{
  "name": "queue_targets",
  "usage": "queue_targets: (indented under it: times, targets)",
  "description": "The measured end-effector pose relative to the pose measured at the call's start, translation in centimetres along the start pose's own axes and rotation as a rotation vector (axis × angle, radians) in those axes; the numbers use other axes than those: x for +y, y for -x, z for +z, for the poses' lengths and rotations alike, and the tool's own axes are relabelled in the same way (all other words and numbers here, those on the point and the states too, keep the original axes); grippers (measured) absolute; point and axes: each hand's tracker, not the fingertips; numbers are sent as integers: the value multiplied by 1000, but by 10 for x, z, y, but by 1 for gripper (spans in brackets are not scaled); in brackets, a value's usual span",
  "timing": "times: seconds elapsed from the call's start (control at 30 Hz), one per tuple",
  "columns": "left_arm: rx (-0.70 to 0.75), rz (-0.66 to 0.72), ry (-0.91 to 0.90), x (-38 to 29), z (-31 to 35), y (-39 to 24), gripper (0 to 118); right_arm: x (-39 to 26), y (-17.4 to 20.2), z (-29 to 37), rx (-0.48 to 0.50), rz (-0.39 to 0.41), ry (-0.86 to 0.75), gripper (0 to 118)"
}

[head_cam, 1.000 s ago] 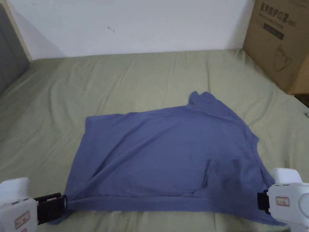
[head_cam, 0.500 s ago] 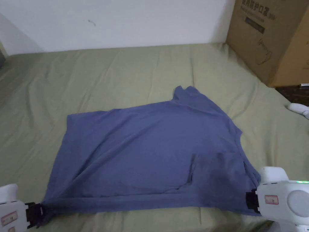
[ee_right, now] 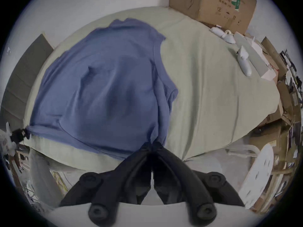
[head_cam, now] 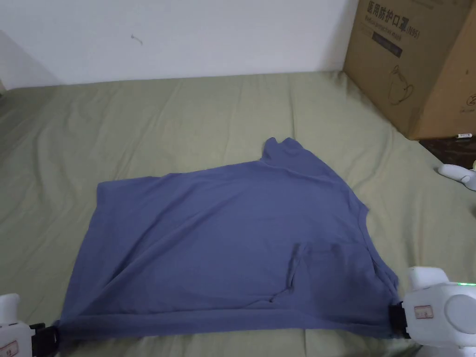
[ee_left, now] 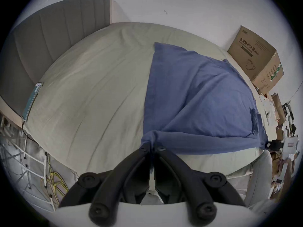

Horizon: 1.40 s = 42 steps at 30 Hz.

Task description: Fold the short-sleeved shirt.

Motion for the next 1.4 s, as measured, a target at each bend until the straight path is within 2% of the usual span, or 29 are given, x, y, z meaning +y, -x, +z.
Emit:
queue_targets:
  times: [0.17,0.3,0.5,0.57,0.63,0.67,0.7,0.77,0.8,0.83,0.93,0.97,1.0,1.03,1.07,1.1,1.27,1.3,1.33,1.37,1.4]
  targets:
    - [13,-36,-15,15,11,-8,3,25,6,29,33,22,-44,0]
    - [24,-113,-51,48,13,-16,3,73,2,30,44,9,-97,0]
    - [52,-194,-56,110,-22,-31,3,149,12,-15,9,-1,-60,0]
    - [83,-232,-50,125,-46,-36,3,162,22,-38,-33,44,-21,0]
    - [114,-270,-23,132,-66,-41,4,170,30,-59,-41,42,-6,0]
    - [109,-267,-28,134,-72,-41,16,172,31,-66,-34,30,2,7]
    - [118,-260,-24,134,-74,-42,38,173,31,-70,-28,13,1,25]
    - [132,-250,-21,134,-74,-40,100,173,27,-68,3,-71,-24,73]
    - [123,-237,-28,133,-72,-37,110,172,25,-65,45,-81,-32,78]
    - [106,-213,-50,132,-66,-34,110,169,23,-61,72,-83,-49,78]
    - [73,-152,-73,126,-45,-29,108,162,27,-40,16,-37,-86,77]
    - [57,-119,-87,121,-36,-26,101,157,28,-30,19,-12,-124,73]
    - [26,-92,-117,116,-27,-23,84,152,28,-22,33,0,-150,60]
    - [3,-66,-137,109,-20,-20,53,144,27,-14,61,-4,-165,31]
    - [-19,-33,-139,101,-15,-17,6,138,26,-9,100,-15,-177,0]
    - [-20,-7,-151,91,-11,-16,0,131,25,-2,129,-55,-190,0]
    - [-39,33,-89,60,-26,-6,0,99,22,1,135,-65,-159,0]
    - [-32,38,-87,57,-28,-5,7,94,21,0,140,-76,-151,0]
    - [-25,41,-85,56,-30,-3,25,90,19,-3,137,-77,-143,0]
    - [-17,50,-85,52,-30,-4,65,86,18,-5,128,-77,-135,0]
    - [-22,62,-75,53,-33,-2,93,83,17,-7,116,-76,-127,0]
